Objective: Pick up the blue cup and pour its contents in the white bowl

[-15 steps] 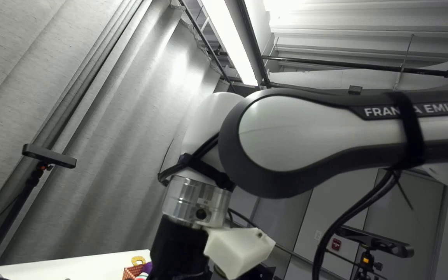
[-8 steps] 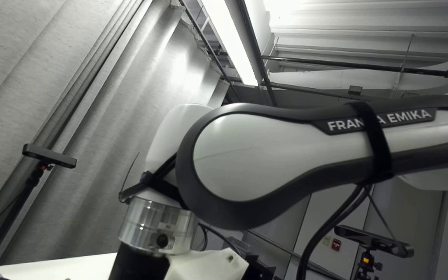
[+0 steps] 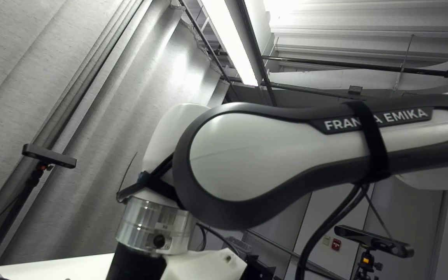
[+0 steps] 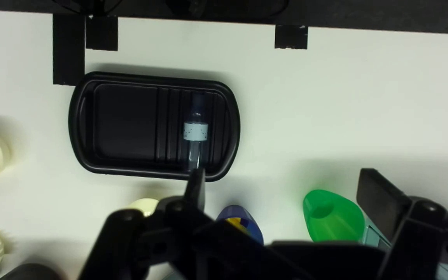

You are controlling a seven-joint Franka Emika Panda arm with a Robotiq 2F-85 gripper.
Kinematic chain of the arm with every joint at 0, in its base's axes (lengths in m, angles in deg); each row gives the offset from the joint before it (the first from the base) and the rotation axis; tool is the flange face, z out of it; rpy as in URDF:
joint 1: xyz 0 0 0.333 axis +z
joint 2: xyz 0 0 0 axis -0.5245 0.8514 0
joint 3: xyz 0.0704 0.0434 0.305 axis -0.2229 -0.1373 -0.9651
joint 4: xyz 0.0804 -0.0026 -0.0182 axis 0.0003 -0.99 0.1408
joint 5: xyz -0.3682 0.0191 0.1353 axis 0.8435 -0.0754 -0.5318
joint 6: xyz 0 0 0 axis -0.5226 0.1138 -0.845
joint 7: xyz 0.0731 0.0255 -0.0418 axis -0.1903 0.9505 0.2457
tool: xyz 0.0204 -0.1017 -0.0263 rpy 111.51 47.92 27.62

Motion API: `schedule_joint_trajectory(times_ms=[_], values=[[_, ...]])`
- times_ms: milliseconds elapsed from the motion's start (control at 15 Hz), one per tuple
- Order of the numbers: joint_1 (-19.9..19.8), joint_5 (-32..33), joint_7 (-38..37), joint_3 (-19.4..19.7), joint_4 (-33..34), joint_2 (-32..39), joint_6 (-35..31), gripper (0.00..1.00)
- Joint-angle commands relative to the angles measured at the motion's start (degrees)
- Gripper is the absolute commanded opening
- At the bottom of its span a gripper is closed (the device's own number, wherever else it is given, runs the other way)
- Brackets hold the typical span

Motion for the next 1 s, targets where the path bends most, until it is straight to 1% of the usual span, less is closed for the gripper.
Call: schedule_joint_trajectory(times_ms=[0, 333, 667, 933], values=[[-0.41, 3.39, -5.83, -0.3, -0.2, 3.3, -3.8, 1.0], [0.53, 1.85, -11.09, -0.13, -0.85, 9.06, -10.73, 1.0], [1.37, 1.02, -19.72, 0.3, -2.7, 14.44, -19.12, 1.0], [2.27, 2.36, -24.13, 1.19, -2.18, 20.11, -25.92, 1.0]])
